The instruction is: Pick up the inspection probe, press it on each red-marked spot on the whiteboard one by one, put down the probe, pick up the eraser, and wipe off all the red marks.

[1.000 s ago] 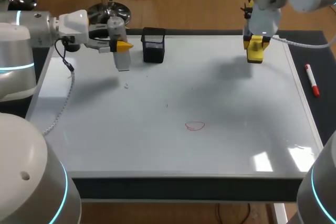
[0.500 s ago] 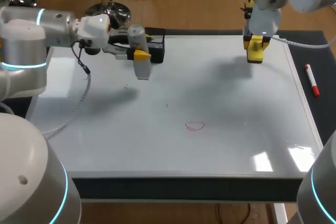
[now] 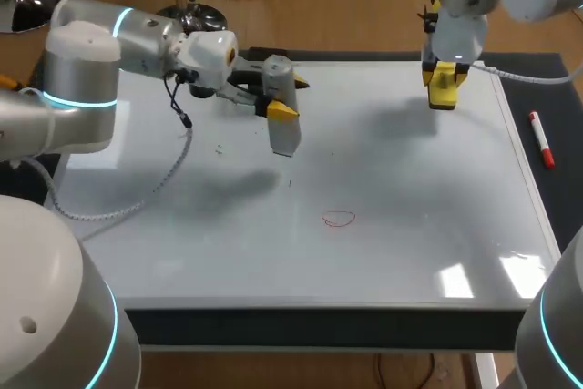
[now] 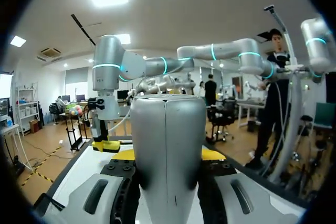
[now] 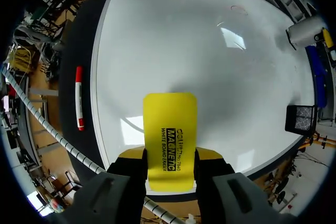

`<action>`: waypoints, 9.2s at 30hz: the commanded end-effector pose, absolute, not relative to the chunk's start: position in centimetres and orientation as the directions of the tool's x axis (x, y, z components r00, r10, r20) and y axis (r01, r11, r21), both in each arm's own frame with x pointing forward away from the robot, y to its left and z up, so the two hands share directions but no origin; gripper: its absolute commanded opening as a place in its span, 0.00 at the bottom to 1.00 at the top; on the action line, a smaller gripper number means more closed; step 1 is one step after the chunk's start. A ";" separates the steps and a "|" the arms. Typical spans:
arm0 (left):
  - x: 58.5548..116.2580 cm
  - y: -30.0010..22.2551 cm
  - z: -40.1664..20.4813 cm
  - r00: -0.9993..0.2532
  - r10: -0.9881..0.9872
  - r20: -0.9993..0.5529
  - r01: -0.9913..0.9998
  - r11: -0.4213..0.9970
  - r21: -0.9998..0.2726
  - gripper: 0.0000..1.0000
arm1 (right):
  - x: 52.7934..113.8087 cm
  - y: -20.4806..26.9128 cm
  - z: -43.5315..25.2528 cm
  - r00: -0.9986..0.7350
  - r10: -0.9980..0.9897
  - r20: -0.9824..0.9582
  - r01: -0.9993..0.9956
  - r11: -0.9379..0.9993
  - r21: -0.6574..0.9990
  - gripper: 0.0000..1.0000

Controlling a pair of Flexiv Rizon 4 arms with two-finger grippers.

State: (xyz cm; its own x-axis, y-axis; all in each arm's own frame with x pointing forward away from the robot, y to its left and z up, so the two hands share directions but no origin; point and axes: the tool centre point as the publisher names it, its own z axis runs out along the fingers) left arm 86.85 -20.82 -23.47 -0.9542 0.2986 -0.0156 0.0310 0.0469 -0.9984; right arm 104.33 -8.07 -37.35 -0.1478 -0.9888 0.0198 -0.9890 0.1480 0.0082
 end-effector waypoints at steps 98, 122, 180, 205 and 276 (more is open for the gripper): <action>76.4 -29.8 -29.9 -0.796 0.604 0.033 -0.018 0.031 -0.999 0.00 | 104.3 -8.1 -37.2 -0.145 -0.989 0.022 -0.989 0.145 0.007 0.00; 76.4 -30.2 -29.9 -0.789 0.613 0.034 -0.017 0.033 -0.999 0.00 | 104.3 -8.1 -37.2 -0.145 -0.989 0.022 -0.989 0.145 0.007 0.00; 84.8 -20.0 -24.8 -0.925 0.378 0.048 -0.020 0.077 -0.997 0.00 | 104.3 -8.1 -37.2 -0.145 -0.989 0.022 -0.989 0.145 0.007 0.00; 94.4 -14.2 -25.0 -0.956 0.280 0.091 -0.065 0.101 -0.993 0.00 | 104.3 -8.1 -37.2 -0.145 -0.989 0.022 -0.989 0.145 0.007 0.00; 96.2 -12.6 -25.3 -0.971 0.238 0.036 -0.019 0.072 -0.997 0.00 | 93.8 5.4 -36.9 0.181 -0.983 -0.019 -0.982 -0.182 0.054 0.00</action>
